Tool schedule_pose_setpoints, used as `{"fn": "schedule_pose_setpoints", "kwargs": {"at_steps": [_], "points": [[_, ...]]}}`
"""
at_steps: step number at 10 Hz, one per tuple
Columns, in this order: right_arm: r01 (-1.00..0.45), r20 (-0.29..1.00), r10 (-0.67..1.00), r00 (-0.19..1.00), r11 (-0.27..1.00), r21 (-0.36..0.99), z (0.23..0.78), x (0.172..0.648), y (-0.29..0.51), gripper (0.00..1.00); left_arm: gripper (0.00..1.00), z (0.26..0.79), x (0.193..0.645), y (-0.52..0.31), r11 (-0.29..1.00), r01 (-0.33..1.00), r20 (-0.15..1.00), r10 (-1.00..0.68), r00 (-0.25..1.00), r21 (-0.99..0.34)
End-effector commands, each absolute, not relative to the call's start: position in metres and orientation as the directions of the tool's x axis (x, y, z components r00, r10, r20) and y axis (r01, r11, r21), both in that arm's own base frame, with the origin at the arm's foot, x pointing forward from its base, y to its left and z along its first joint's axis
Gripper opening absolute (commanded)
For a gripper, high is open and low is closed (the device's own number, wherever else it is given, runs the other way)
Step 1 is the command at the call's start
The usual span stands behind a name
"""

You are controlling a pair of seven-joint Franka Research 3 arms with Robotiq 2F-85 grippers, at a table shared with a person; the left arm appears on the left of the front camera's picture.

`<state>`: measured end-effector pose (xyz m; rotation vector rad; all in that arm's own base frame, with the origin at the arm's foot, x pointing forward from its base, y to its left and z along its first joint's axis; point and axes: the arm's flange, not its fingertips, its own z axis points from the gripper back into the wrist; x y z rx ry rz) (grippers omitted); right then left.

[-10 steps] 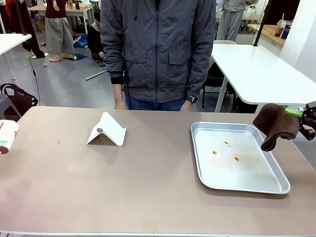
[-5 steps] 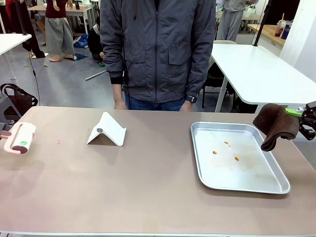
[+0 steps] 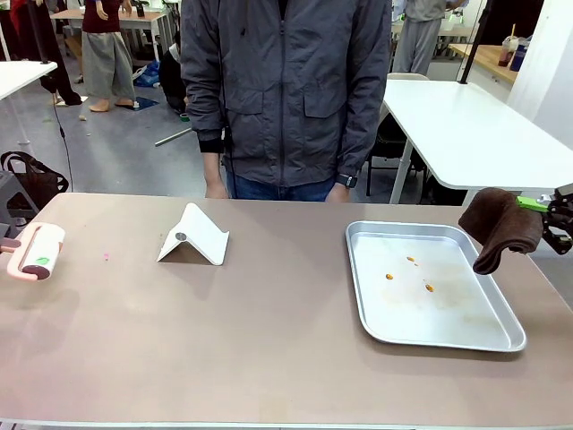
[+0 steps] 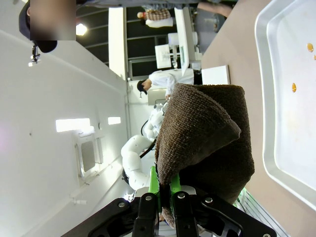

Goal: Clean the surface of the table.
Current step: Clean the area not pointed to by the person.

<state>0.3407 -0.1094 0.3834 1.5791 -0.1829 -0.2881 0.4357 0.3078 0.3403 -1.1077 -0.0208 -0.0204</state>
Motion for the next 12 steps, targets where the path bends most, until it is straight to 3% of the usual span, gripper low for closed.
{"fn": "schedule_pose_setpoints", "kwargs": {"at_steps": [1,2,4,7,10,12], "points": [[0.055,-0.062,-0.289,0.955,-0.030,0.998,0.387,0.340,-0.108,0.00,0.22,0.342,0.435,0.308,0.447,0.034,0.035,-0.007,0.999,-0.894],[0.063,-0.069,-0.294,0.953,-0.031,0.998,0.383,0.341,-0.109,0.09,0.22,0.342,0.435,0.308,0.447,0.034,0.035,-0.007,0.999,-0.894],[0.040,0.044,-0.275,0.961,0.292,0.956,0.407,0.343,-0.097,0.09,0.22,0.342,0.435,0.308,0.447,0.034,0.035,-0.007,0.999,-0.894],[0.028,0.139,-0.225,0.964,0.609,0.793,0.410,0.370,-0.063,0.09,0.22,0.342,0.435,0.308,0.447,0.034,0.035,-0.007,0.999,-0.894],[0.023,0.211,-0.190,0.959,0.793,0.609,0.396,0.397,-0.035,0.09,0.22,0.342,0.435,0.308,0.447,0.034,0.035,-0.007,0.999,-0.894],[0.040,0.255,-0.204,0.945,0.847,0.529,0.384,0.417,-0.023,0.09,0.22,0.342,0.435,0.308,0.447,0.034,0.035,-0.007,0.999,-0.894]]}}
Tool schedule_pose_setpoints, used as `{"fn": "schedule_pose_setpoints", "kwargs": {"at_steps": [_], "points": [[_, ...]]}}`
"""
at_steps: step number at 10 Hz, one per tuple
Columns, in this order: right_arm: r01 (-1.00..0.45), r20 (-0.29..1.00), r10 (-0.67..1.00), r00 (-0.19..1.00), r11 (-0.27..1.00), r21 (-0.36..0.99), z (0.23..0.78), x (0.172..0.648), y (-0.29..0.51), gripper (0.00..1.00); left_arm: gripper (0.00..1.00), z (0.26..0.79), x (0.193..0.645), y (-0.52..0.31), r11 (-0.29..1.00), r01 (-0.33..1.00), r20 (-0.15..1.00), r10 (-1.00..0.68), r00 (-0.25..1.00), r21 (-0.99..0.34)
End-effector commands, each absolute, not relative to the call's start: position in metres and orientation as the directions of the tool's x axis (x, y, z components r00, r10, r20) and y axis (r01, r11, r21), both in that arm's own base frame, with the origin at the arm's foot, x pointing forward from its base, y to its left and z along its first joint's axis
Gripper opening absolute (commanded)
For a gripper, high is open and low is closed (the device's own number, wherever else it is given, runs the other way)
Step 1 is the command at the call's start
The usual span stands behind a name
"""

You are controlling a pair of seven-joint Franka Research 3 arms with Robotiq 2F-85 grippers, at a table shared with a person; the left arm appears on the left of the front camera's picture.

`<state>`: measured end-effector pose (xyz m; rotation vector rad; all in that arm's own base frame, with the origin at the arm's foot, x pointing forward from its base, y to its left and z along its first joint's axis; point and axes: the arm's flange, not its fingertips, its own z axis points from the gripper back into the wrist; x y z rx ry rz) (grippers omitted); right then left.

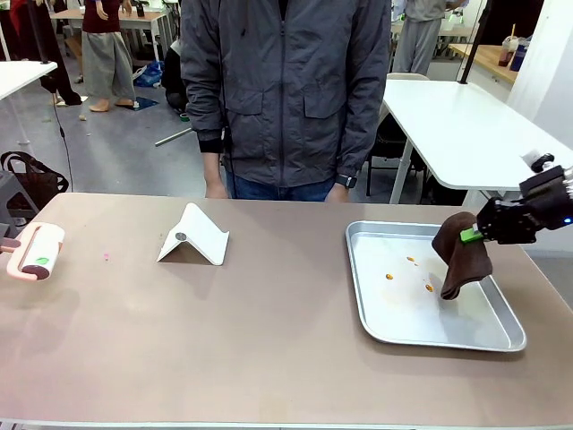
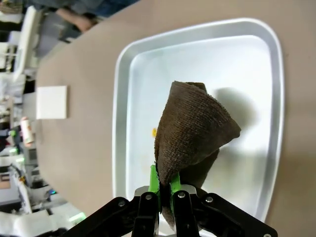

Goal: Clean the surface of the table.
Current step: Clean the area not pointed to by the person.

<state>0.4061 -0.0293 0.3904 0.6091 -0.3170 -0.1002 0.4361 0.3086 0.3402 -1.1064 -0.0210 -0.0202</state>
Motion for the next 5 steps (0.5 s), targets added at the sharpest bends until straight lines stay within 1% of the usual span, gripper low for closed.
{"fn": "schedule_pose_setpoints", "kwargs": {"at_steps": [1,2,3,5], "points": [[0.046,0.256,-0.198,0.946,0.866,0.498,0.377,0.424,-0.014,0.09,0.22,0.342,0.435,0.308,0.447,0.034,0.035,-0.007,0.999,-0.894],[0.051,0.246,-0.191,0.950,0.874,0.484,0.363,0.432,-0.006,0.09,0.22,0.342,0.435,0.308,0.447,0.034,0.035,-0.007,0.999,-0.894],[0.052,0.227,-0.191,0.955,0.861,0.506,0.347,0.440,0.002,0.09,0.22,0.342,0.435,0.308,0.447,0.034,0.035,-0.007,0.999,-0.894],[0.080,0.173,-0.247,0.954,0.761,0.644,0.316,0.451,0.014,0.09,0.22,0.342,0.435,0.308,0.447,0.034,0.035,-0.007,0.999,-0.894]]}}
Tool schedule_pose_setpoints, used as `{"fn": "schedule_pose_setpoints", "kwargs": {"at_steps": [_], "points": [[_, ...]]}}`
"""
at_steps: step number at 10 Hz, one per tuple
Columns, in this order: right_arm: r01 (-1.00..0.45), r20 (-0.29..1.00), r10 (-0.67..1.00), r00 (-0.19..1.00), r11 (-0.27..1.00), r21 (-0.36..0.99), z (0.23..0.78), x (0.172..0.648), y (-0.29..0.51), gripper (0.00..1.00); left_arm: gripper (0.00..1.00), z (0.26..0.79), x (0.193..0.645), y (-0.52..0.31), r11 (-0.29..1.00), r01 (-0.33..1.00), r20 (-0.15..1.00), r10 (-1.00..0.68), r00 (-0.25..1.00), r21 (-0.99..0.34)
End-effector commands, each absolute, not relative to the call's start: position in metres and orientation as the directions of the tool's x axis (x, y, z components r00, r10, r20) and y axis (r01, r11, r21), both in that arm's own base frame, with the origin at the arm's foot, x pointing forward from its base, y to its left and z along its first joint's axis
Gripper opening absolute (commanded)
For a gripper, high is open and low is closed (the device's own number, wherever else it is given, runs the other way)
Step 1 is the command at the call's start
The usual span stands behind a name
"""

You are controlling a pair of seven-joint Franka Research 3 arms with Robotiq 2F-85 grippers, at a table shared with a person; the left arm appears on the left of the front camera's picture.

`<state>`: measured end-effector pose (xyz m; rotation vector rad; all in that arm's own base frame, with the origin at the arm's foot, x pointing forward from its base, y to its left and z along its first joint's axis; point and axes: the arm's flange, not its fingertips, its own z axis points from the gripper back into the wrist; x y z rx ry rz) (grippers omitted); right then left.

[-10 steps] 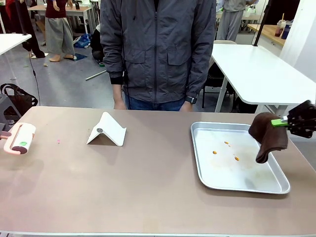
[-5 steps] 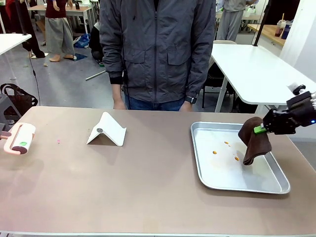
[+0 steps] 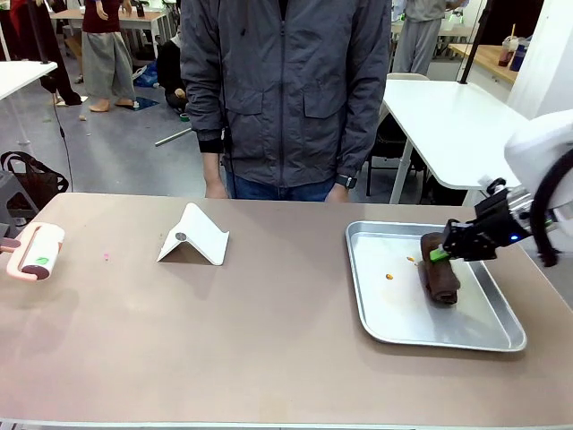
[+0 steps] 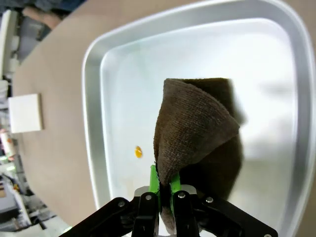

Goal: Clean the surface of the table.
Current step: Clean the area not pointed to by the person.

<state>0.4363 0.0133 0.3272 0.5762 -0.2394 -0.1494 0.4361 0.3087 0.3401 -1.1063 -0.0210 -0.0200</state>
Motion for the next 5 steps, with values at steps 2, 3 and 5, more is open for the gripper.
{"fn": "schedule_pose_setpoints", "kwargs": {"at_steps": [2,3,5], "points": [[0.116,0.106,-0.277,0.955,0.679,0.724,0.297,0.454,0.023,0.09,0.22,0.342,0.435,0.308,0.447,0.034,0.035,-0.007,0.999,-0.894],[0.119,0.086,-0.271,0.959,0.656,0.745,0.292,0.455,0.028,0.09,0.22,0.342,0.435,0.308,0.447,0.034,0.035,-0.007,0.999,-0.894],[0.106,0.043,-0.228,0.973,0.602,0.791,0.286,0.456,0.051,0.09,0.22,0.342,0.435,0.308,0.447,0.034,0.035,-0.007,0.999,-0.894]]}}
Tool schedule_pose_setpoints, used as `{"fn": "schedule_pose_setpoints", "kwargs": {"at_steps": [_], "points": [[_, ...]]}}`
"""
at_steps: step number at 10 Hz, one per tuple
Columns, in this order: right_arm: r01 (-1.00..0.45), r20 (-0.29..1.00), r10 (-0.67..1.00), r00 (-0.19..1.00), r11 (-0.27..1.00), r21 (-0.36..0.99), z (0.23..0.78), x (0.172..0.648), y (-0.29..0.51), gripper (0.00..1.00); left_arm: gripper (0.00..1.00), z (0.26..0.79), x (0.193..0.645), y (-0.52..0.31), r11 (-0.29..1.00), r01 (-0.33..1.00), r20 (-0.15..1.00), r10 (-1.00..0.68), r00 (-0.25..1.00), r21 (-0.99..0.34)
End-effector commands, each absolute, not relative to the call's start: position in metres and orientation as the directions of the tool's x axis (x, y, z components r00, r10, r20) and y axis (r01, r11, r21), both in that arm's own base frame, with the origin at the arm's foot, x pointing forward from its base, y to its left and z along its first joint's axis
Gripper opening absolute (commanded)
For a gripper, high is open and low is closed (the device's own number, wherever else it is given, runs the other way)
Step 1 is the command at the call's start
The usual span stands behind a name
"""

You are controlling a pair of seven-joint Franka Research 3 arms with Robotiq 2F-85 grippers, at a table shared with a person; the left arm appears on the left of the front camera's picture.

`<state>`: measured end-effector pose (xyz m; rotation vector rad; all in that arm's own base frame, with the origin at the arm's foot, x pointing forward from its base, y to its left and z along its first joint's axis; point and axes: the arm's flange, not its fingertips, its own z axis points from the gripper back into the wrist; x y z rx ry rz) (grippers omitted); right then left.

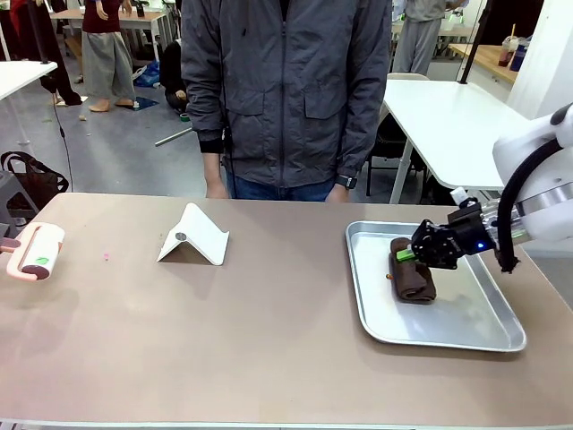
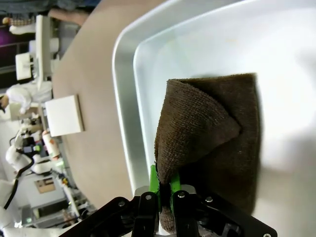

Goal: Clean the surface of the table.
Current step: Clean the area not pointed to by the person.

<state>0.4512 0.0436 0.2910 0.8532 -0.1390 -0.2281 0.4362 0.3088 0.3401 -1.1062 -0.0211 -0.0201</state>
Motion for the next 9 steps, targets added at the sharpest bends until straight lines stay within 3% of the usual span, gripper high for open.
{"fn": "schedule_pose_setpoints", "kwargs": {"at_steps": [1,5,9], "points": [[0.093,0.037,-0.203,0.978,0.593,0.800,0.282,0.456,0.064,0.09,0.22,0.342,0.435,0.308,0.447,0.034,0.035,-0.007,0.999,-0.894],[0.046,0.085,-0.154,0.984,0.695,0.718,0.271,0.457,0.088,0.09,0.22,0.342,0.435,0.308,0.447,0.034,0.035,-0.007,0.999,-0.894],[0.112,0.137,-0.252,0.958,0.768,0.631,0.272,0.459,0.047,0.09,0.22,0.342,0.435,0.308,0.447,0.034,0.035,-0.007,0.999,-0.894]]}}
